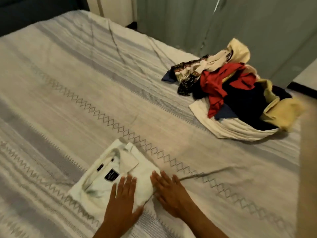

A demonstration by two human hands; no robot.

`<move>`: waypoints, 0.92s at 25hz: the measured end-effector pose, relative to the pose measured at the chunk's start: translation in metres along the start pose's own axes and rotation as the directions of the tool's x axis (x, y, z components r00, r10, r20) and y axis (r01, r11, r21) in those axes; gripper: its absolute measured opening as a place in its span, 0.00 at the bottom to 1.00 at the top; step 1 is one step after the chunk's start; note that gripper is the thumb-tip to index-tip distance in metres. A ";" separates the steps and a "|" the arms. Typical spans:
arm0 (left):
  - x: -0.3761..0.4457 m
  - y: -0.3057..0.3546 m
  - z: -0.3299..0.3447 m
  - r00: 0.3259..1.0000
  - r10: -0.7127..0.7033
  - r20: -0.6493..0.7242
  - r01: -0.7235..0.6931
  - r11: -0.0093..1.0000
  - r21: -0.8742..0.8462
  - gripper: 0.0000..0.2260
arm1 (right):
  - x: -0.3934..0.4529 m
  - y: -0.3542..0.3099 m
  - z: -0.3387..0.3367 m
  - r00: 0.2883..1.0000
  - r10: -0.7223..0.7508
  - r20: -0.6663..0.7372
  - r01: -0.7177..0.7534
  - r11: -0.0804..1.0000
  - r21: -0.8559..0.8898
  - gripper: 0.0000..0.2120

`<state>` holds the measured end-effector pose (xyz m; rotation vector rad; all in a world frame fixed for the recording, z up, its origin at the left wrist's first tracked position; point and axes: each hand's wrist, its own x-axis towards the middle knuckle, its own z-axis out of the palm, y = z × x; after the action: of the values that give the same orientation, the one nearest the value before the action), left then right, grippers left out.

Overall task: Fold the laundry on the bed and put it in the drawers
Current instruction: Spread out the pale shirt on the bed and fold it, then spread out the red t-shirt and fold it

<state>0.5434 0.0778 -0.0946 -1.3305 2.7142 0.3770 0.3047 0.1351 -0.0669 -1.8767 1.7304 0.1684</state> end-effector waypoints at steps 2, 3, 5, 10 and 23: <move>0.012 0.022 -0.014 0.995 -0.010 0.098 0.012 1.000 -0.016 0.25 | -0.019 0.024 -0.020 0.997 0.058 0.056 -0.059 0.998 0.024 0.32; 0.024 0.040 -0.025 0.995 0.030 0.090 -0.027 0.999 -0.042 0.17 | -0.032 0.043 -0.034 0.993 0.097 0.066 -0.099 0.995 0.026 0.33; 0.061 0.076 -0.043 0.990 0.128 0.059 -0.117 0.981 -0.157 0.16 | -0.052 0.089 -0.063 0.986 0.156 0.063 -0.157 0.988 0.004 0.33; 0.170 0.142 -0.035 0.955 0.082 0.286 0.005 0.957 -0.289 0.52 | -0.065 0.194 -0.137 0.954 0.280 -0.110 -0.288 0.955 -0.070 0.32; 0.221 0.178 0.054 0.946 -0.026 0.324 0.077 0.986 -0.146 0.63 | 0.096 0.346 -0.219 0.640 0.682 -0.355 -0.282 0.637 0.717 0.27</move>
<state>0.2658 0.0281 -0.1576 -1.2449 2.4163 0.7455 -0.0704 -0.0533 -0.0414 -0.9295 2.3473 -0.7970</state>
